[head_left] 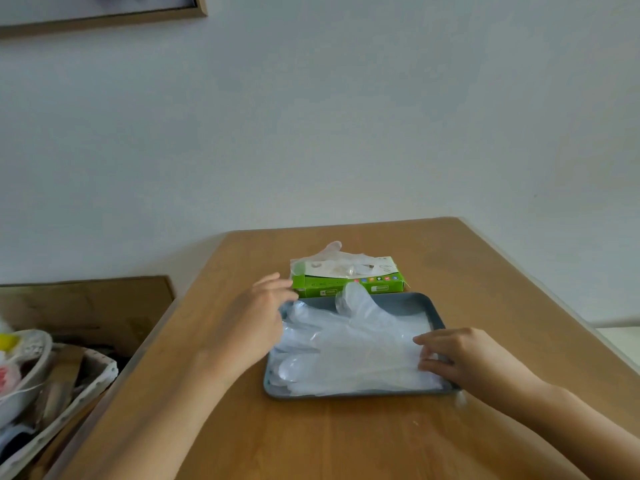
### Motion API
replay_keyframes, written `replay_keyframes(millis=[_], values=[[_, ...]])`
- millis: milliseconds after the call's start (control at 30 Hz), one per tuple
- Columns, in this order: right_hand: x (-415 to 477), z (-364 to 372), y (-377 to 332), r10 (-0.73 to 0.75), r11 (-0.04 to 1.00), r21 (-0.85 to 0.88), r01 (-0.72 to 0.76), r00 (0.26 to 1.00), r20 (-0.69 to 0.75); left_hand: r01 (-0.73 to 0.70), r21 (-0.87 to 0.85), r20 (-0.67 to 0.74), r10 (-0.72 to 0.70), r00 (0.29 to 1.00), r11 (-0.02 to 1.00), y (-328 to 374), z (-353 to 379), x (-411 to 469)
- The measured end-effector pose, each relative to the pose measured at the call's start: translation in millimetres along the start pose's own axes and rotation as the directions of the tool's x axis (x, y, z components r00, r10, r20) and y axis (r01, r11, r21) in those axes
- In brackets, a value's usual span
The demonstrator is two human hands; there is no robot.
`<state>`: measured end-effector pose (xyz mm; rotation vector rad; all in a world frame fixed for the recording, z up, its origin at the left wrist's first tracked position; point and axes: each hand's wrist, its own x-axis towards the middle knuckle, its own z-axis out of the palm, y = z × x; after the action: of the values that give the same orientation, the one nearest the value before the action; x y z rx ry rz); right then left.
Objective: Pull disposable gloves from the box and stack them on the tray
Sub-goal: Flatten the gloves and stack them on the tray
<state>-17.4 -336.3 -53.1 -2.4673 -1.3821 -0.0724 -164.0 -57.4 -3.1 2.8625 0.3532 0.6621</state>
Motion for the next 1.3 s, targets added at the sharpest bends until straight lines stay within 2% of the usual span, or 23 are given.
replay_keyframes(millis=[67, 133, 167, 233, 267, 367, 433, 500, 600, 667, 733, 833, 900, 967, 1000, 1067, 1167, 1233, 1300], values=[[0, 1, 1, -0.01, 1.0, -0.002, 0.01, 1.0, 0.028, -0.005, -0.101, 0.008, 0.006, 1.0, 0.995, 18, -1, 8], [0, -1, -1, -0.025, 0.999, -0.018, 0.027, 0.997, 0.076, -0.063, -0.216, 0.16, 0.099, 0.982, 0.974, 43, 7, 14], [-1, -3, -3, -0.028, 0.999, -0.025, 0.031, 0.994, 0.102, -0.096, -0.221, 0.275, 0.156, 0.949, 0.971, 55, 17, 14], [-3, -7, -8, -0.043, 0.997, -0.067, 0.049, 0.995, 0.091, -0.156, -0.113, 0.498, 0.192, 0.846, 0.981, 69, 42, 11], [-5, -7, -7, -0.078, 0.992, -0.093, 0.08, 0.996, 0.031, -0.187, -0.04, 0.573, 0.176, 0.801, 0.982, 70, 54, 8], [-1, -13, -10, -0.103, 0.993, -0.075, 0.091, 0.98, -0.172, -0.21, 0.044, 0.646, 0.132, 0.752, 0.977, 62, 77, 1], [11, -15, -17, -0.046, 0.995, -0.097, 0.03, 0.985, -0.168, -0.21, 0.029, 0.656, 0.14, 0.741, 0.977, 58, 80, 1], [23, -11, -23, 0.026, 0.995, -0.1, -0.018, 0.997, 0.077, -0.21, 0.013, 0.662, 0.149, 0.735, 0.978, 58, 82, 3], [34, -5, -24, -0.019, 0.989, -0.13, 0.077, 0.916, 0.402, -0.135, 0.008, 0.649, 0.098, 0.754, 0.991, 57, 83, 1], [36, -6, -15, 0.006, 0.988, -0.138, 0.071, 0.872, 0.489, -0.041, 0.054, 0.64, -0.003, 0.768, 0.998, 50, 80, -2], [35, -11, -7, 0.026, 0.986, -0.155, 0.066, 0.847, 0.53, 0.006, 0.123, 0.651, -0.086, 0.754, 0.992, 36, 69, -4], [40, -24, -1, 0.07, 0.989, -0.144, 0.016, 0.817, 0.573, 0.009, 0.115, 0.681, -0.086, 0.727, 0.993, 20, 37, 9], [54, -34, 1, 0.074, 0.997, -0.039, -0.063, 0.857, 0.509, 0.106, -0.059, 0.621, -0.047, 0.782, 0.993, 13, 18, 30], [75, -38, 9, 0.061, 0.983, 0.146, -0.113, 0.944, 0.324, 0.238, -0.218, 0.491, -0.104, 0.865, 0.946, 4, 7, 56], [85, -37, 15, 0.098, 0.957, 0.248, -0.151, 0.972, 0.215, 0.3, -0.239, 0.442, -0.171, 0.88, 0.924, -4, 4, 70], [107, -30, 34, 0.233, 0.914, 0.326, -0.243, 0.97, 0.071, 0.46, -0.255, 0.461, -0.312, 0.831, 0.85, -25, 7, 96], [127, -9, 67, 0.404, 0.891, 0.205, -0.406, 0.913, 0.055, 0.675, -0.361, 0.581, -0.411, 0.703, 0.644, -53, 27, 120], [132, 7, 80, 0.459, 0.87, 0.164, -0.465, 0.885, 0.072, 0.733, -0.383, 0.594, -0.458, 0.661, 0.562, -64, 46, 129], [134, 22, 87, 0.458, 0.883, 0.098, -0.459, 0.888, 0.03, 0.743, -0.424, 0.562, -0.493, 0.665, 0.519, -70, 64, 137]])
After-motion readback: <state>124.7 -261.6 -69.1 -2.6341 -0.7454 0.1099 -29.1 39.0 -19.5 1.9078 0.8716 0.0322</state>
